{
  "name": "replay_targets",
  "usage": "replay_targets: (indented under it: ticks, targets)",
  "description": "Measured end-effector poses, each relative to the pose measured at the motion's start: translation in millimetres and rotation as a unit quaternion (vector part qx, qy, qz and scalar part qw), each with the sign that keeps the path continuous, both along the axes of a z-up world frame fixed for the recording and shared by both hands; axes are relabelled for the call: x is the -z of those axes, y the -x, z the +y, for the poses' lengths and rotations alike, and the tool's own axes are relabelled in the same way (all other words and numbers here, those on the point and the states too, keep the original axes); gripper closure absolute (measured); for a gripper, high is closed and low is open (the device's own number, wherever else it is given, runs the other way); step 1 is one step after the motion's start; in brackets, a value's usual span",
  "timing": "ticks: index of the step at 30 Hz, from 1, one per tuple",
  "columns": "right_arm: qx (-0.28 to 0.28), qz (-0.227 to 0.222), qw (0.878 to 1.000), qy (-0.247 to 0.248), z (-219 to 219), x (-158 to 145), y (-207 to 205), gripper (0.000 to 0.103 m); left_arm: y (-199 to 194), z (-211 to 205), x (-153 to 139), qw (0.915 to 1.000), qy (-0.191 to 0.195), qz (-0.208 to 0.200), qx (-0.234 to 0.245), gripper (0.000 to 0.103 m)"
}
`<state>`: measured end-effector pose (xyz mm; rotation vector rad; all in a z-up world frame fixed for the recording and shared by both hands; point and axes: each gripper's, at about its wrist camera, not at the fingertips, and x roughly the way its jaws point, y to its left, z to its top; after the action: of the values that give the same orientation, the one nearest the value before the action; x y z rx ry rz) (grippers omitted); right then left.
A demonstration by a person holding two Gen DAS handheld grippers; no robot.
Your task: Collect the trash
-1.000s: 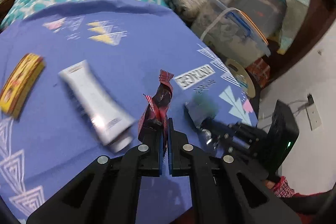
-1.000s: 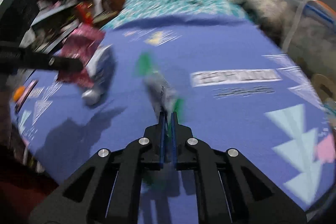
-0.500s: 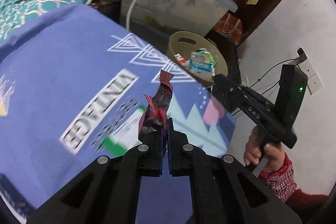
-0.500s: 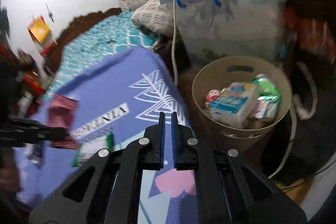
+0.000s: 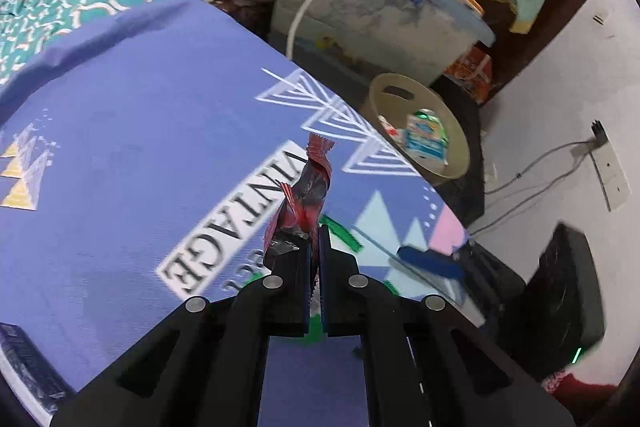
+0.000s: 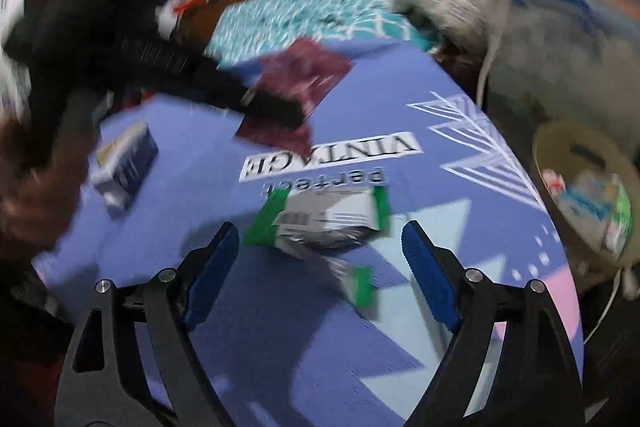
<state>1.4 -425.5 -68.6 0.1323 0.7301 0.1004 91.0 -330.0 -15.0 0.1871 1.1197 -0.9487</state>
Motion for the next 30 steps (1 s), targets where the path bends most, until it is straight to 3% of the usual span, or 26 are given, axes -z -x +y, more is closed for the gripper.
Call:
replay_targets:
  ticks: [6, 8, 9, 13, 16, 22, 30]
  targets:
    - [-0.029, 0.019, 0.997, 0.062, 31.6, 3.7, -22.8, 0.024, -2.8, 10.1, -4.2, 0.9975, -0.026, -0.057, -0.033, 0.1]
    - [-0.034, 0.035, 0.996, 0.08, 29.5, 12.1, -19.2, 0.041, -3.8, 12.7, -4.7, 0.9962, -0.033, -0.07, -0.041, 0.1]
    - [-0.035, 0.048, 0.995, 0.086, 28.0, 18.4, -22.8, 0.06, -4.1, 13.4, -4.8, 0.9957, -0.035, -0.074, -0.043, 0.1]
    - [-0.025, 0.049, 0.996, 0.063, 14.7, 23.0, -18.6, 0.083, -3.9, 15.0, -6.3, 0.994, -0.04, -0.091, -0.045, 0.1]
    - [0.006, 0.037, 0.998, 0.05, -4.4, 18.6, -12.9, 0.089, -3.3, 14.0, -6.3, 0.994, -0.04, -0.093, -0.043, 0.1]
    - [0.069, 0.004, 0.998, -0.01, -53.6, 1.5, 5.5, 0.092, -1.5, 3.1, -3.7, 0.9941, -0.043, -0.093, -0.036, 0.1]
    - [0.173, -0.046, 0.982, -0.056, -148.1, -28.4, 25.3, 0.092, 6.1, -37.1, -3.2, 0.9935, -0.05, -0.102, -0.005, 0.1]
